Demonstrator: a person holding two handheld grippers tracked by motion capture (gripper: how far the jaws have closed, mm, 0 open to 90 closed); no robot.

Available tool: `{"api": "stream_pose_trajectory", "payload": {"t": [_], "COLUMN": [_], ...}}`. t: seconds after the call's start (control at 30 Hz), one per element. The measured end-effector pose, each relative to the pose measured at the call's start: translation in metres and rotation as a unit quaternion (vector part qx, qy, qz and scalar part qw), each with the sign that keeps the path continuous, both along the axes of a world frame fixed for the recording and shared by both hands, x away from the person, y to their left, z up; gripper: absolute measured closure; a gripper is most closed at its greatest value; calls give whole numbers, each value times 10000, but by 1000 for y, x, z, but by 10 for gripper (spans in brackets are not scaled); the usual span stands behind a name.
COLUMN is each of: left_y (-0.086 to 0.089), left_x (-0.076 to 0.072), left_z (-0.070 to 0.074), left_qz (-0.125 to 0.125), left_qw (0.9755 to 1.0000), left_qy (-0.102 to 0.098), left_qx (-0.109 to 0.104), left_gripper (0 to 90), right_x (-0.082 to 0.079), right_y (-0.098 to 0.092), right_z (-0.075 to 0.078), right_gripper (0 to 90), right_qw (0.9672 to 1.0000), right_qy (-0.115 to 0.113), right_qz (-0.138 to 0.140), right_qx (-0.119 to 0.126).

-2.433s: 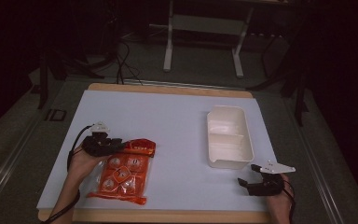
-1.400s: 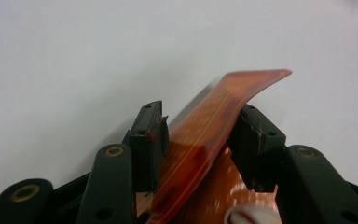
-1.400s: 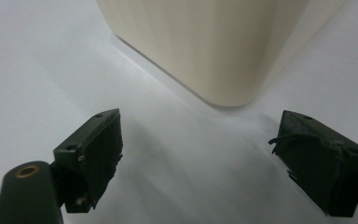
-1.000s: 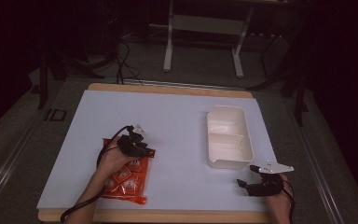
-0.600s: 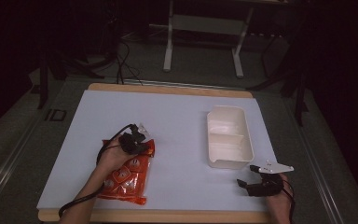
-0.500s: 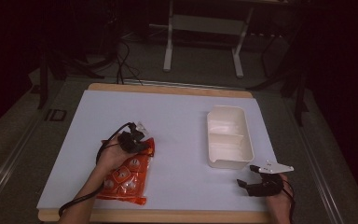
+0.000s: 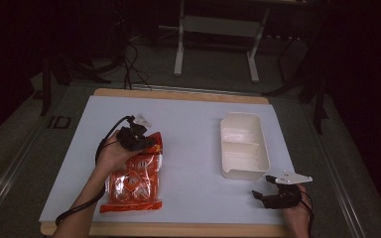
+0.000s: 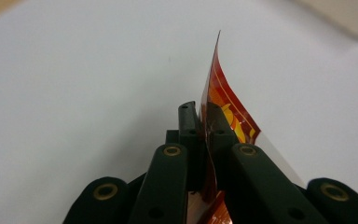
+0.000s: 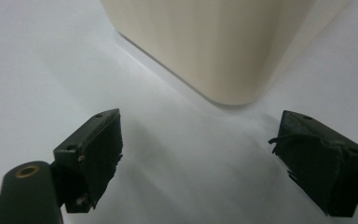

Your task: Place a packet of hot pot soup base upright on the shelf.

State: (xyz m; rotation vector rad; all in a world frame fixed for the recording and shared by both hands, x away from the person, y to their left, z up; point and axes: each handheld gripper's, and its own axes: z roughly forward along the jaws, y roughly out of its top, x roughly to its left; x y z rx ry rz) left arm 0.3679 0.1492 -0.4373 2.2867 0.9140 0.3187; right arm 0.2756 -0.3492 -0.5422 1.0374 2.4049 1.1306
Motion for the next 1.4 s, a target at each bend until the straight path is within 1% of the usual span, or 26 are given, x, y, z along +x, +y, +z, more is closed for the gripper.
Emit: {"api": "stream_pose_trajectory", "payload": {"t": [0.03, 0.13, 0.27, 0.4, 0.47, 0.5, 0.6, 0.63, 0.77, 0.93, 1.0, 1.03, 1.13, 1.2, 1.27, 1.4], "left_y": [0, -2, -3, 0, 1, 1, 3, 3, 6, 5, 5, 5, 4, 3, -1, -11], "left_x": [-1, -3, -8, -11, -12, -13, -14, -15, -15, -14, -13, -12, -10, -7, -6, -2], "left_z": [7, 21, 39, 55, 62, 65, 74, 77, 84, 95, 98, 100, 102, 104, 105, 108], "left_qz": [-39, -138, -180, -166, -183, -144, -128, -122, -14, 8, 39, 41, 169, 201, 202, 152], "left_qw": [10000, 9998, 9995, 9987, 9982, 9979, 9966, 9956, 9923, 9882, 9854, 9835, 9756, 9721, 9706, 9691], "left_qy": [-28, -77, -131, -160, -193, -197, -218, -211, -192, -112, -90, -69, 31, 65, 50, 82], "left_qx": [-39, -102, -207, -450, -528, -605, -788, -905, -1220, -1526, -1700, -1809, -2188, -2336, -2398, -2461], "left_gripper": [891, 891, 890, 891, 895, 896, 898, 898, 900, 900, 900, 900, 900, 900, 900, 900], "right_x": [0, 0, 0, 0, 0, 0, 0, 0, 0, 0, 0, 0, 1, 1, 0, 1], "right_y": [0, 0, 0, 0, 0, 0, 0, 0, 0, 0, 0, 0, 0, 0, 0, 0], "right_z": [0, 0, 0, 0, 0, 0, 0, 0, 0, 0, 0, 0, 0, 0, 0, 0], "right_gripper": [144, 144, 144, 144, 144, 144, 144, 144, 144, 144, 144, 144, 144, 144, 144, 145], "right_qw": [10000, 10000, 10000, 10000, 10000, 10000, 10000, 10000, 10000, 10000, 10000, 10000, 10000, 10000, 10000, 10000], "right_qy": [1, 2, 3, 0, -2, 2, 0, -1, 2, 2, 10, 10, 0, -3, -8, 6], "right_qz": [1, 5, 6, 12, 12, 11, 10, 10, 3, 5, 5, 5, 2, 7, 5, 17], "right_qx": [0, -4, 7, 3, 4, 3, 2, 3, 0, -1, -4, -5, -1, 2, 11, 5]}}
